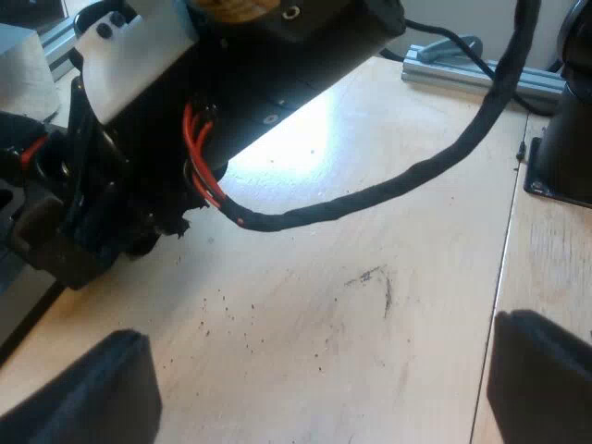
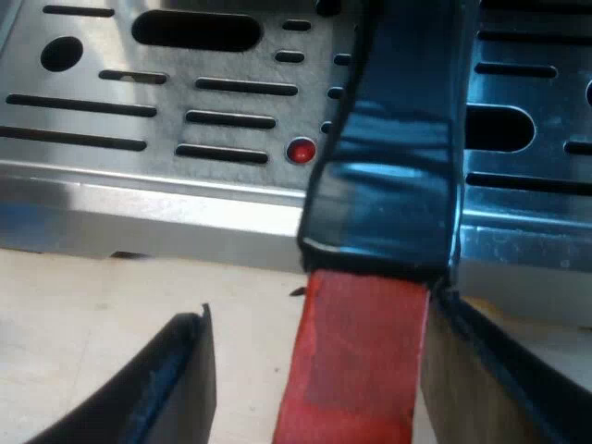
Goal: Grind coffee beans and then tamp
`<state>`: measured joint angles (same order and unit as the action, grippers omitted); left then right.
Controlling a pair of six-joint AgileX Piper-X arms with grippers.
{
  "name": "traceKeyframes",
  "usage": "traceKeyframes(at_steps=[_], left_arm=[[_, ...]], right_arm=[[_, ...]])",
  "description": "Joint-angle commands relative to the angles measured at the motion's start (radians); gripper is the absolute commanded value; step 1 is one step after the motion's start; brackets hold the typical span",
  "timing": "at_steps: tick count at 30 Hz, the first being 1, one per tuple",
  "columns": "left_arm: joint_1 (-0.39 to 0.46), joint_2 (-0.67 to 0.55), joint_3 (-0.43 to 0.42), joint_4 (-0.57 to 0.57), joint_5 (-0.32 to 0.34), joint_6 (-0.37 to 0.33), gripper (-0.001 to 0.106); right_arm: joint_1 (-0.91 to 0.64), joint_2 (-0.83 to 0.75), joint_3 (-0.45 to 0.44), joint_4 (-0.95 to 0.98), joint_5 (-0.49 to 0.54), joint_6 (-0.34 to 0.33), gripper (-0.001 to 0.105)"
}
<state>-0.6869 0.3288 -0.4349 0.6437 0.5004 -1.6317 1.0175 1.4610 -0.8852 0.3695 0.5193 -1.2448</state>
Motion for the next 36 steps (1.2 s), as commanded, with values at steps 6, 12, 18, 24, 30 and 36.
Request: traceKeyframes(at_steps=[6,12,18,24,30,36], left_arm=[[-0.005,-0.004,-0.005,-0.005,0.006,-0.004,0.074],[-0.005,-0.004,-0.005,-0.005,0.006,-0.004,0.074],[-0.005,-0.004,-0.005,-0.005,0.006,-0.004,0.074],[-0.005,-0.004,-0.005,-0.005,0.006,-0.004,0.074],[-0.005,-0.004,-0.005,-0.005,0.006,-0.001,0.074],[-0.005,-0.004,-0.005,-0.02,0.006,-0.002,0.074]], right_arm=[[-0.001,-0.005,-0.011,-0.007,0.016,-0.024,-0.001],[0.012,-0.012,-0.011,0.054,0.016,-0.038,0.0],[0.074,-0.036,0.001,0.114,0.072,0.038,0.0],[0.164,-0.097,0.056,0.118,0.162,0.113,0.0],[0.233,-0.173,0.094,0.183,0.203,0.137,0.0],[0.3,-0.24,0.094,0.295,0.248,0.178,0.0]])
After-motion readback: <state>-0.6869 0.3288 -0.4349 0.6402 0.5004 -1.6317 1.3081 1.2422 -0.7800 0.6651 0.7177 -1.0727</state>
